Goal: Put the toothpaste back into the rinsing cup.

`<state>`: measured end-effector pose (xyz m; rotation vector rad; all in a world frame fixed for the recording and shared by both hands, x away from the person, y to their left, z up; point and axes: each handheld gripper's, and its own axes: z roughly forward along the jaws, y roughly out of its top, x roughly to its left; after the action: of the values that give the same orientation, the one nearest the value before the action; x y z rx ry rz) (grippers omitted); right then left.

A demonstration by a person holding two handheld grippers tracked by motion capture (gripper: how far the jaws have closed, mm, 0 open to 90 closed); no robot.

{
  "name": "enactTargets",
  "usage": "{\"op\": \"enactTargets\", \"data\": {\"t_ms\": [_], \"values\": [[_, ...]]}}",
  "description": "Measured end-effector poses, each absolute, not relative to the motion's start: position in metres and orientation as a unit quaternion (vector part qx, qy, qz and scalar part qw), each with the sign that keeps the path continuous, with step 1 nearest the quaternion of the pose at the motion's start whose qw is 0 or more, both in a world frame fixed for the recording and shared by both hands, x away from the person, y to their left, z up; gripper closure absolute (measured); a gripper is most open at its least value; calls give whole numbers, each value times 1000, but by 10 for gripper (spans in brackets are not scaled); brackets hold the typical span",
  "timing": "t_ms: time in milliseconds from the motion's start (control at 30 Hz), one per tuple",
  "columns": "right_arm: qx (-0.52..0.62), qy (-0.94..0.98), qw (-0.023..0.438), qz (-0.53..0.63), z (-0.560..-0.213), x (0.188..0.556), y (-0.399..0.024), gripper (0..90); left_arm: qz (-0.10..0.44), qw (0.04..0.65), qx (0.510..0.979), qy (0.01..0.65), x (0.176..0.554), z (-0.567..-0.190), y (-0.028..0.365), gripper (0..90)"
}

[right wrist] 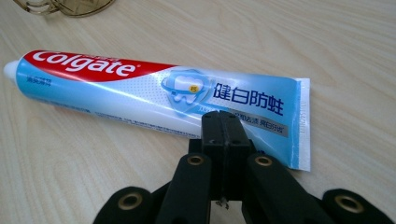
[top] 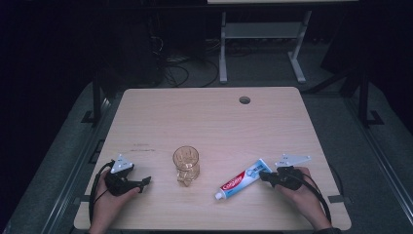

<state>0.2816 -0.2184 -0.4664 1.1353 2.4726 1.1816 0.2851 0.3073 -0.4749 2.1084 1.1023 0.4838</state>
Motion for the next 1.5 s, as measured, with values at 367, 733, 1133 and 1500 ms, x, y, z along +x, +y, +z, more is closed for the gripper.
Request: {"op": "enactTargets", "data": {"t_ms": [367,733,1133,1500], "values": [[375,832,87,399,-465,291,-210,898,187,349,813,426,285,-475,307,141],[367,837,91,397,-464,302,-199,898,187,349,813,426,285,-475,307,141],[362,837,93,398,-464,311,-189,898,186,348,814,426,285,-475,307,141],[359,837,92,402,-465,320,-175,898,186,348,814,426,285,-475,307,141]]}}
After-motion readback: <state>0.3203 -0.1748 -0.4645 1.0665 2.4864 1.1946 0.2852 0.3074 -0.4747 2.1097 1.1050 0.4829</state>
